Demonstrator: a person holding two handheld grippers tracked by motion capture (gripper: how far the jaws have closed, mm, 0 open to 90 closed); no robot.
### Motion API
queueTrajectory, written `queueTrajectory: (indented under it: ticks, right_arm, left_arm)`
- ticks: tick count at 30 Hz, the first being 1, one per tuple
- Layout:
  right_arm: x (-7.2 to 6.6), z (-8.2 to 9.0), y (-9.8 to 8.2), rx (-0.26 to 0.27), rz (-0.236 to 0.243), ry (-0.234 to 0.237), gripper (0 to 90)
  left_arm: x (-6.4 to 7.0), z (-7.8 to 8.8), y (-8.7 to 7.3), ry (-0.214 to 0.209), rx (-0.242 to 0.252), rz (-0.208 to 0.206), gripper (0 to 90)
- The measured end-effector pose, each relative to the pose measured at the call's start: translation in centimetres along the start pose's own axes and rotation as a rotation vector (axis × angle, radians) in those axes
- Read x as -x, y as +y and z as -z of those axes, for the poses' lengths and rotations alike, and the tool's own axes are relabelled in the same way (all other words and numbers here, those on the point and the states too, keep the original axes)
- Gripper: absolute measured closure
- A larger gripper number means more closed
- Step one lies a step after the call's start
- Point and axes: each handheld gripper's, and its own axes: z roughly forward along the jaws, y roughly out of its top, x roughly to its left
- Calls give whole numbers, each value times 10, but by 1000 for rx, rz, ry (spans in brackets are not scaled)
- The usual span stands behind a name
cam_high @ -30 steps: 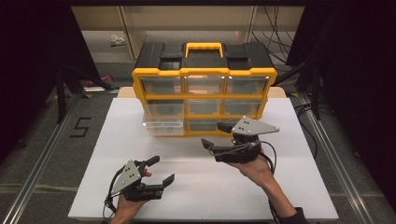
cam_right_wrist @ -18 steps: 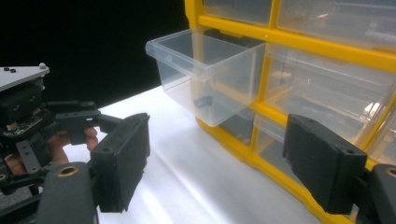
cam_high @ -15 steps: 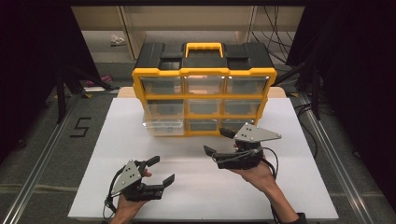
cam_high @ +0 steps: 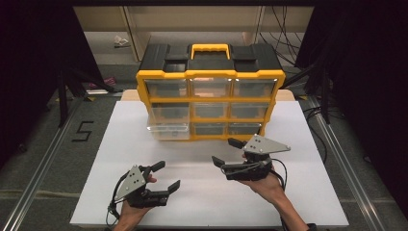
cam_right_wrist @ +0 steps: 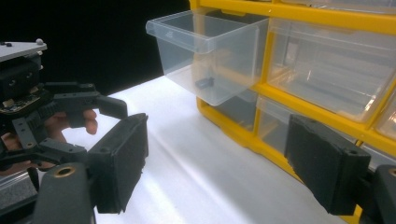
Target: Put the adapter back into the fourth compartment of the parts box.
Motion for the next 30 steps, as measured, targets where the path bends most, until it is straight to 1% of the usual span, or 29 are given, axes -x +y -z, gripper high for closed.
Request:
queueTrajectory:
  ticks: [8,13,19,30]
  right_arm:
    - [-5,1,-9,11,3,0,226]
    - [-5,4,-16,12,-1,-4,227]
    - [-3,10,-24,20,-9,-19,228]
    - [3,23,-39,31,-41,-43,229]
  left_arm:
    - [0,0,0,-7,-2,-2,179]
    - [0,0,0,-10,-2,-2,179]
    - [0,0,0,-9,0,-1,178]
    - [0,0,0,-11,-3,1,179]
